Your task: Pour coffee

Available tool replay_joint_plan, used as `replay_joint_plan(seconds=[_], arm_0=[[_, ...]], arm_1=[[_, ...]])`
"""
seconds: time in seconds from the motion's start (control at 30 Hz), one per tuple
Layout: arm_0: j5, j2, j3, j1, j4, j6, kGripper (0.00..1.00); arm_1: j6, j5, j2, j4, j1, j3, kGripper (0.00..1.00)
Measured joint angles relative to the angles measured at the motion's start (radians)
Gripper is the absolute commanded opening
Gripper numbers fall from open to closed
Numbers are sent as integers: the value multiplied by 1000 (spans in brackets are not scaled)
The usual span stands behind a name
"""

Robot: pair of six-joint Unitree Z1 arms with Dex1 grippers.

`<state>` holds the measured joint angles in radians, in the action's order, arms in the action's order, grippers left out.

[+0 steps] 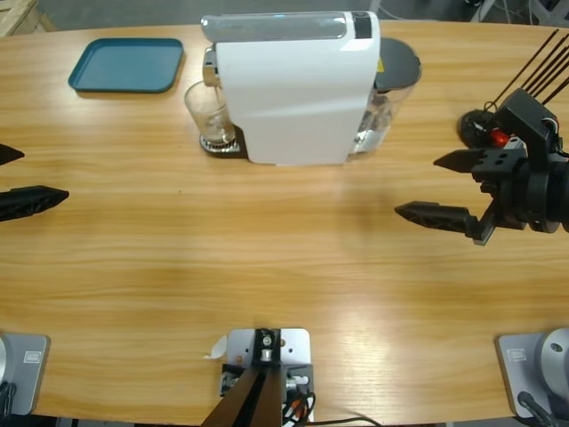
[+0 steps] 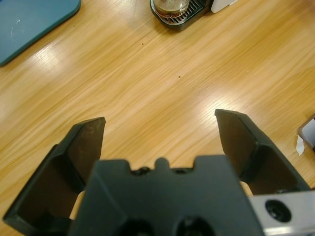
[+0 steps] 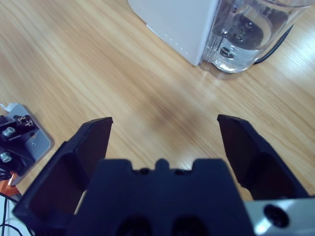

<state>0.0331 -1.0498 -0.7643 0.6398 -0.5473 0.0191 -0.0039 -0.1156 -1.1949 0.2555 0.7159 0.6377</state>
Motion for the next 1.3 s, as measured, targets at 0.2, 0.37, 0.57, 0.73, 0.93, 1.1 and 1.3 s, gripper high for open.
replay_joint_plan(seconds=[0.2, 0.37, 0.57, 0.73, 0.93, 1.1, 1.3], arm_0=[[0, 0, 0, 0, 0, 0, 996], [0, 0, 0, 0, 0, -1, 996], [0, -13, 0, 0, 0, -1, 996], [0, -21, 0, 0, 0, -1, 996], [0, -21, 0, 0, 0, -16, 1000], [0, -21, 0, 0, 0, -21, 1000], [0, -18, 0, 0, 0, -21, 1000]], arm_1=[[3, 0, 0, 0, 0, 0, 964], [4, 3, -6, 0, 0, 0, 964], [4, 17, -6, 0, 0, 0, 964], [4, 17, -6, 0, 0, 0, 964], [7, 17, -6, 0, 0, 0, 964], [18, 18, -6, 0, 0, 0, 965], [19, 19, -10, 0, 0, 0, 966]])
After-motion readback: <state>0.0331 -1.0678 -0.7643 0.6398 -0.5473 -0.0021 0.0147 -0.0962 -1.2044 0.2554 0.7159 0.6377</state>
